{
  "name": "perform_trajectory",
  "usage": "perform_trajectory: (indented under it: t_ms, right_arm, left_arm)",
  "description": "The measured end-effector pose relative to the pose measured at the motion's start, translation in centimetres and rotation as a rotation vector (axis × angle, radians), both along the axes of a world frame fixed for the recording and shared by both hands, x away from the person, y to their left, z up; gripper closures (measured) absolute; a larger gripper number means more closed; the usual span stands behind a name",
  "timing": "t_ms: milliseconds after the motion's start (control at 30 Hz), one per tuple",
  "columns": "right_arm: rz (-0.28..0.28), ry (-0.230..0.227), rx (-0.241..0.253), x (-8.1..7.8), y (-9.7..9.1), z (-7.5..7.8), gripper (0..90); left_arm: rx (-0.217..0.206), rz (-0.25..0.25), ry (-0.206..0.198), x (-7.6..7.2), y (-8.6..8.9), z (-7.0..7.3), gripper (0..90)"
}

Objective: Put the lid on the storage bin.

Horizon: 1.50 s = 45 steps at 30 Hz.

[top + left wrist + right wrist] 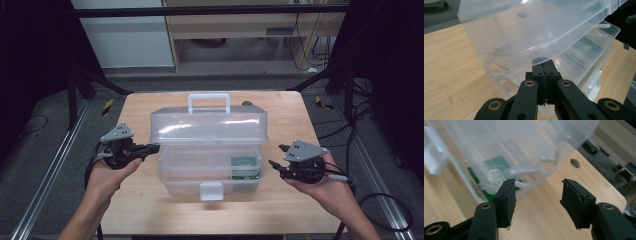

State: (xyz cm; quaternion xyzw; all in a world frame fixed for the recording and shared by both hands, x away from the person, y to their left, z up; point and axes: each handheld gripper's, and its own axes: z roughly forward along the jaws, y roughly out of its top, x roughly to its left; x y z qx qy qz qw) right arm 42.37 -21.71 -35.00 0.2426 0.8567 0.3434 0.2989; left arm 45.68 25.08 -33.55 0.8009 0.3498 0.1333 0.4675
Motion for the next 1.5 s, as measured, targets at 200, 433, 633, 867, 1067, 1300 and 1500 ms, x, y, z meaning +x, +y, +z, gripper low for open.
perform_trajectory:
  t_ms: [200, 433, 633, 867, 1067, 1300, 1500]
  right_arm:
    - [-0.123, 0.019, 0.022, 1.4, -1.2, -1.4, 34.5]
    - [-0.294, 0.047, 0.117, 3.8, -2.4, -4.0, 26.4]
    - [-0.340, 0.058, 0.151, 4.8, -2.6, -5.0, 24.6]
    - [-0.379, 0.078, 0.162, 5.6, -2.7, -6.1, 22.5]
    - [-0.432, 0.109, 0.183, 7.0, -2.9, -7.3, 19.2]
    - [-0.519, 0.158, 0.223, 10.0, -3.7, -9.5, 16.7]
    - [-0.569, 0.197, 0.227, 11.4, -4.1, -11.3, 15.8]
  left_arm:
    - [0.018, -0.003, -0.009, -0.4, -0.1, -0.7, 89.6]
    - [0.001, -0.001, -0.019, -1.3, 0.3, -1.8, 89.6]
    - [-0.002, 0.004, -0.026, -1.5, 0.5, -2.1, 89.6]
    - [-0.010, 0.008, -0.035, -1.9, 0.4, -2.7, 89.6]
    - [-0.011, 0.008, -0.032, -2.2, 0.5, -3.2, 89.6]
    - [0.000, 0.002, -0.034, -2.6, 0.6, -3.8, 89.6]
    - [0.002, 0.000, -0.028, -2.8, 0.7, -4.4, 89.6]
